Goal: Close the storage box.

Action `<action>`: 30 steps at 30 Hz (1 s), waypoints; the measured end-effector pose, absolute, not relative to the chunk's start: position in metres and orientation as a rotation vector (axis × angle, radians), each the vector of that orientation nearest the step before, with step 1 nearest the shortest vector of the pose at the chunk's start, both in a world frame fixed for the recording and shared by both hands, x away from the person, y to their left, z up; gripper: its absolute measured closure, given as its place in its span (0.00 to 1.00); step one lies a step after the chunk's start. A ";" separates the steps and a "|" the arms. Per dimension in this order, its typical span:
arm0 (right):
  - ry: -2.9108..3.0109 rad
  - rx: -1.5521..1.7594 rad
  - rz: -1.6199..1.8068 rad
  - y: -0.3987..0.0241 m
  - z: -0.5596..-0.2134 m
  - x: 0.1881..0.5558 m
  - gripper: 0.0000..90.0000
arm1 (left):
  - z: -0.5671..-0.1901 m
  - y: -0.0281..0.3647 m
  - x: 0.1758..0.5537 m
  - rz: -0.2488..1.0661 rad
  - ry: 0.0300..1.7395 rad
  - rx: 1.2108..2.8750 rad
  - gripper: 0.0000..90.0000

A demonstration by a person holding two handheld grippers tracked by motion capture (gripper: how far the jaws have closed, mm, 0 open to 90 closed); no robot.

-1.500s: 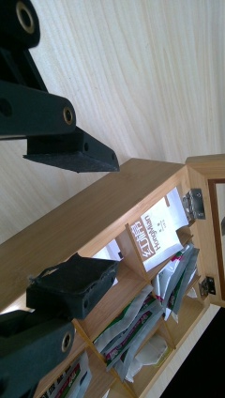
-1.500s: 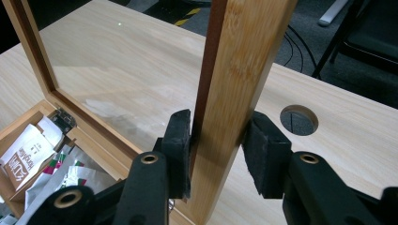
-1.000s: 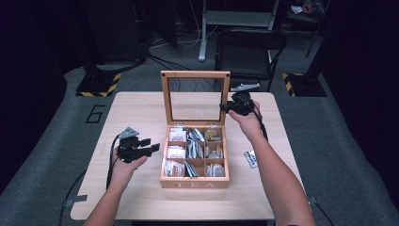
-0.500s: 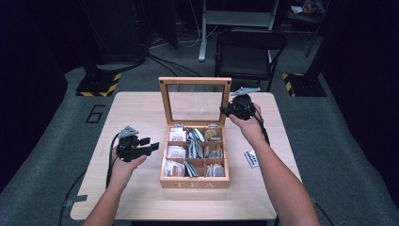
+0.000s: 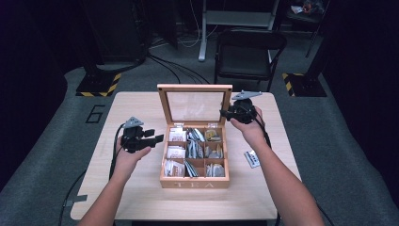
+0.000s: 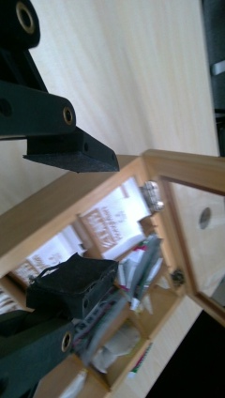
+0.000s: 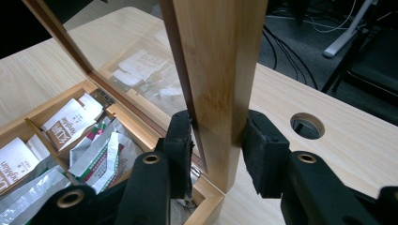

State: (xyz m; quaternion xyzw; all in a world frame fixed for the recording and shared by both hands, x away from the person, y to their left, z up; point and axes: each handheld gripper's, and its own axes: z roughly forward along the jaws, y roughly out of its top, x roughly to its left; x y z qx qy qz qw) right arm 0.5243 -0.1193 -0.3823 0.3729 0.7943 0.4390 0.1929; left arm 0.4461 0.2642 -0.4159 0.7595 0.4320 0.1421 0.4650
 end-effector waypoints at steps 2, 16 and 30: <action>2.232 1.042 1.240 -0.120 -0.383 0.524 0.71 | -0.410 0.262 0.450 0.348 1.054 1.858 0.51; 2.240 1.012 1.241 -0.120 -0.384 0.516 0.69 | -0.385 0.251 0.471 0.387 1.014 1.864 0.51; 2.239 1.002 1.259 -0.122 -0.385 0.512 0.68 | -0.363 0.243 0.484 0.446 0.989 1.885 0.52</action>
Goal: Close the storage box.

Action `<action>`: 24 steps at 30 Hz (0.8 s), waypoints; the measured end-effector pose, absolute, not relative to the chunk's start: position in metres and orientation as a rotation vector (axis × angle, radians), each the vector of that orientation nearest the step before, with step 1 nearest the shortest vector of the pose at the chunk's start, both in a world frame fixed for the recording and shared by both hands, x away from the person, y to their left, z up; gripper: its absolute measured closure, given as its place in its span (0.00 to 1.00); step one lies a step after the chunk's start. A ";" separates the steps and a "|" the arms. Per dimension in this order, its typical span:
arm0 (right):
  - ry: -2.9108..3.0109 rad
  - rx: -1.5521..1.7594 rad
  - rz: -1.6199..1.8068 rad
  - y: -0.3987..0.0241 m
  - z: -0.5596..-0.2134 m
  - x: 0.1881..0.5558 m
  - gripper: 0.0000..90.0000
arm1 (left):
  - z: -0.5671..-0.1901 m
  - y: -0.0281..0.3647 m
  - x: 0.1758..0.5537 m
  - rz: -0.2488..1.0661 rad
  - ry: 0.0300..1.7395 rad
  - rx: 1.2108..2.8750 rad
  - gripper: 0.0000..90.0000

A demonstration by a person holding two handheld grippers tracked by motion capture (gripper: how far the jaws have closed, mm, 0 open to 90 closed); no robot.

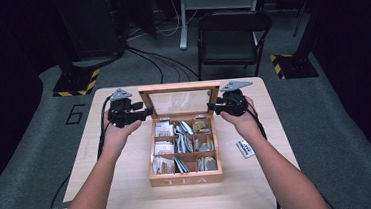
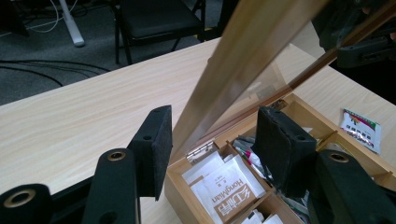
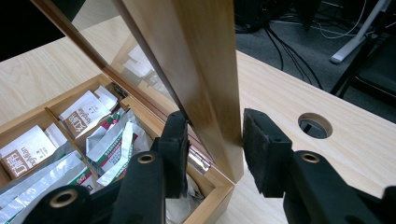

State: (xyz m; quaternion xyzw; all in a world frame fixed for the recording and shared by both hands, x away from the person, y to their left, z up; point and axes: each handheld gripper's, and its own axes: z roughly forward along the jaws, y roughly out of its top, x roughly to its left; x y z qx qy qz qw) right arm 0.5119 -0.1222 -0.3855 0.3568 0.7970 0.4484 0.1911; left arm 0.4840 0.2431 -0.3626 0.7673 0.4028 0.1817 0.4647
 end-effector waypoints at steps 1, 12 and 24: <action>2.238 1.000 1.260 -0.122 -0.386 0.512 0.68 | -0.362 0.242 0.484 0.450 0.986 1.881 0.53; 2.251 0.976 1.250 -0.122 -0.386 0.508 0.67 | -0.360 0.240 0.485 0.457 0.947 1.884 0.64; 2.224 0.952 1.271 -0.124 -0.389 0.495 0.61 | -0.362 0.242 0.476 0.475 0.901 1.927 0.66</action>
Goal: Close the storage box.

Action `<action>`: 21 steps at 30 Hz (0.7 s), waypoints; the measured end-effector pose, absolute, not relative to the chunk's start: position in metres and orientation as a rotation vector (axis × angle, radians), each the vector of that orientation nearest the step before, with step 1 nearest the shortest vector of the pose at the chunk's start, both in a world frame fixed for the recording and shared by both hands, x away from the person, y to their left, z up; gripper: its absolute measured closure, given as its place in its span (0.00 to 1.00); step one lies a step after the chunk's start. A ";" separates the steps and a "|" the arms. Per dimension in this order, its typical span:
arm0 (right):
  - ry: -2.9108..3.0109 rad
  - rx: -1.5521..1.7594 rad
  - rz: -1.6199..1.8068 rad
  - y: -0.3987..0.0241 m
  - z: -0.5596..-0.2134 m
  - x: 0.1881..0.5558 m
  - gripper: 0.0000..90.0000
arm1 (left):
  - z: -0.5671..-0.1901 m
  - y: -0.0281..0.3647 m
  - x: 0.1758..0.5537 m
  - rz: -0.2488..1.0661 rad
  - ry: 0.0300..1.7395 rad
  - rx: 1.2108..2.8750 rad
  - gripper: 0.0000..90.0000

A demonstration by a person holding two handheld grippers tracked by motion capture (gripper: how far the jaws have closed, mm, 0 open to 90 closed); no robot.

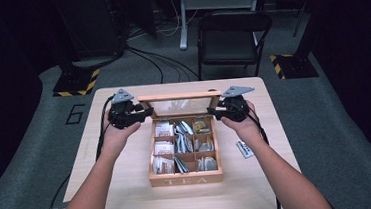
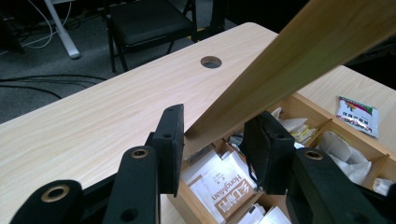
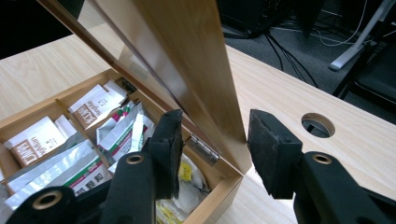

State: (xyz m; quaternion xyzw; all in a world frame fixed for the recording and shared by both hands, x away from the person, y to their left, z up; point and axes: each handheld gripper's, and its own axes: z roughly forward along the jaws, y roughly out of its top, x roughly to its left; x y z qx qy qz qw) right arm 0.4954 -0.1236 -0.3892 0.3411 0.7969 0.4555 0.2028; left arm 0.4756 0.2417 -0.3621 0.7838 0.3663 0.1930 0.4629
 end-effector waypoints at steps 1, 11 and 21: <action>2.226 0.957 1.270 -0.124 -0.388 0.493 0.61 | -0.363 0.241 0.475 0.477 0.904 1.923 0.66; 2.214 0.902 1.267 -0.125 -0.374 0.473 0.59 | -0.367 0.243 0.467 0.456 0.910 1.915 0.65; 2.213 0.893 1.291 -0.127 -0.367 0.461 0.58 | -0.370 0.244 0.460 0.449 0.908 1.943 0.65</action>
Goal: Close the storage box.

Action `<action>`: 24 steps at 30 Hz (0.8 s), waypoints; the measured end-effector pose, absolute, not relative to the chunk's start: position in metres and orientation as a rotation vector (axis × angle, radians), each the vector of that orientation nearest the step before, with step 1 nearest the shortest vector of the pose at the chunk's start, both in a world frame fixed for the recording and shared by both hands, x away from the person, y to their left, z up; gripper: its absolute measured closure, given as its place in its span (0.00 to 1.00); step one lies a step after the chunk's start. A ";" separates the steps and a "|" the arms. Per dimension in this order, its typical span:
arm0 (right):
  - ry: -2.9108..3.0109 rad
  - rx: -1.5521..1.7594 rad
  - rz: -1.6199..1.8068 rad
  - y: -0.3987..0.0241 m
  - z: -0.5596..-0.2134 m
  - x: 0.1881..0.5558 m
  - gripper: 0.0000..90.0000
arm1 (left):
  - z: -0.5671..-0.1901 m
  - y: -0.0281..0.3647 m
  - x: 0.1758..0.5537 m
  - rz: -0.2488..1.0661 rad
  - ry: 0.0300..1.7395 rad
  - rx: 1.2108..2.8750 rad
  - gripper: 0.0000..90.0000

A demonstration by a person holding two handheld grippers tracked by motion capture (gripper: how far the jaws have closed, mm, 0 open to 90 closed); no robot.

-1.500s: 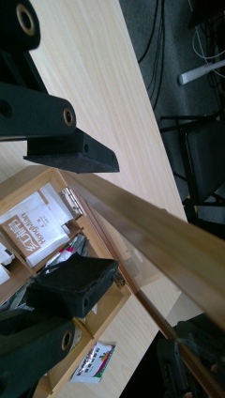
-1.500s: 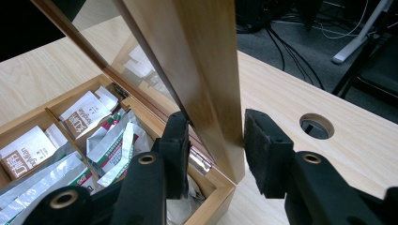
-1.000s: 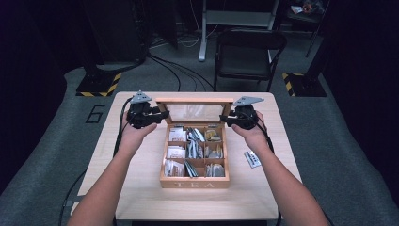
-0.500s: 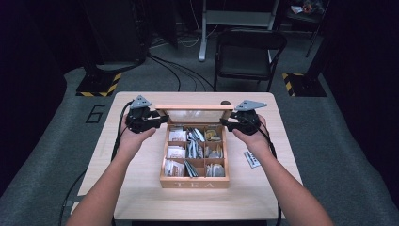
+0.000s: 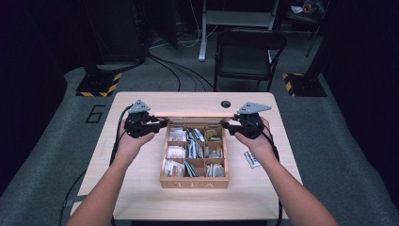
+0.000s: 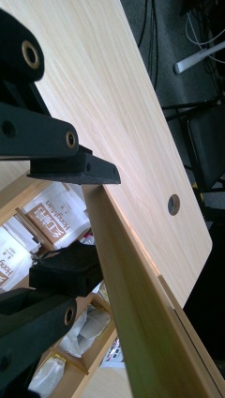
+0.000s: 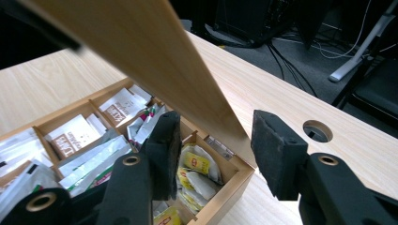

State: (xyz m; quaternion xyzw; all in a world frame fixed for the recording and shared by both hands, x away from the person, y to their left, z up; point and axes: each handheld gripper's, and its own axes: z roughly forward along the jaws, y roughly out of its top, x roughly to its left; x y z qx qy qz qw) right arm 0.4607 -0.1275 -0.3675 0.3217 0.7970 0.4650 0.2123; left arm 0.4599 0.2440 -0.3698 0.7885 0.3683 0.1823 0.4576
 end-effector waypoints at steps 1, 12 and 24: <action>2.211 0.883 1.302 -0.128 -0.367 0.460 0.58 | -0.370 0.244 0.460 0.450 0.905 1.947 0.65; 2.215 0.850 1.316 -0.129 -0.355 0.447 0.57 | -0.375 0.246 0.453 0.439 0.910 1.939 0.66; 2.218 0.779 1.316 -0.123 -0.350 0.434 0.58 | -0.378 0.246 0.448 0.428 0.910 1.962 0.67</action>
